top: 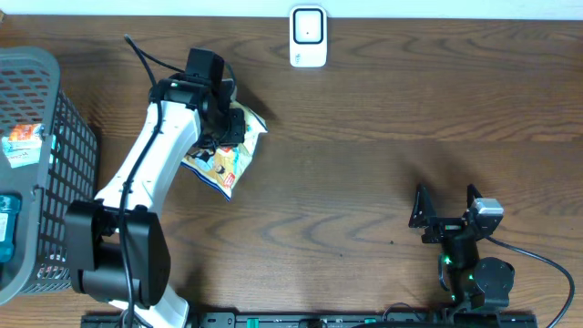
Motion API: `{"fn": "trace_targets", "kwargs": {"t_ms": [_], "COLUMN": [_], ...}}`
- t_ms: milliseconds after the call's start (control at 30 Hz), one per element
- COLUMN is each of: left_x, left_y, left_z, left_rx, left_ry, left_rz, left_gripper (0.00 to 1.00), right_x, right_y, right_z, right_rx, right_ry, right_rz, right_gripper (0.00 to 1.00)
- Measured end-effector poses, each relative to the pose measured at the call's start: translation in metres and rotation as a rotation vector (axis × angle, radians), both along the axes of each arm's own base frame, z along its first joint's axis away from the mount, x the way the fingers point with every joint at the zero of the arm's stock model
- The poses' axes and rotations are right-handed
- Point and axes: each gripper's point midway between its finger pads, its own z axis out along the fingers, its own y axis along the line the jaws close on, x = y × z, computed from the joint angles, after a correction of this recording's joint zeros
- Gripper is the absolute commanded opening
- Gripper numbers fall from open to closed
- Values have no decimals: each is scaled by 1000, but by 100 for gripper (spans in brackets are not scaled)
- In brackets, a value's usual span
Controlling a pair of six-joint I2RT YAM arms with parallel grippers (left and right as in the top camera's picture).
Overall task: Scan the item barcode
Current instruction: 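Lift the snack bag out and carry it toward the table center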
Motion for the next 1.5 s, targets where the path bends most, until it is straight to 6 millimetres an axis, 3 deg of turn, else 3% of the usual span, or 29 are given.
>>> {"fn": "trace_targets", "kwargs": {"t_ms": [633,1167,1267,1367,1500], "left_x": [-70,-77,-80,-81,-83], "left_y": [6,0,-7,-12,-15], "left_z": [-87,-91,-91,-91,-91], "left_rx": [41,45,46,46,46], "left_ry": [190,204,205,207,208], "left_rz": [-16,-27,-42,-46,-49], "left_gripper": [7,8,17,43,64], "right_x": [0,0,0,0,0], "right_y": [0,0,0,0,0], "right_z": [0,0,0,0,0], "right_rx": [0,0,0,0,0], "right_ry": [0,0,0,0,0], "right_rz": [0,0,0,0,0], "right_gripper": [99,99,99,99,99]}}
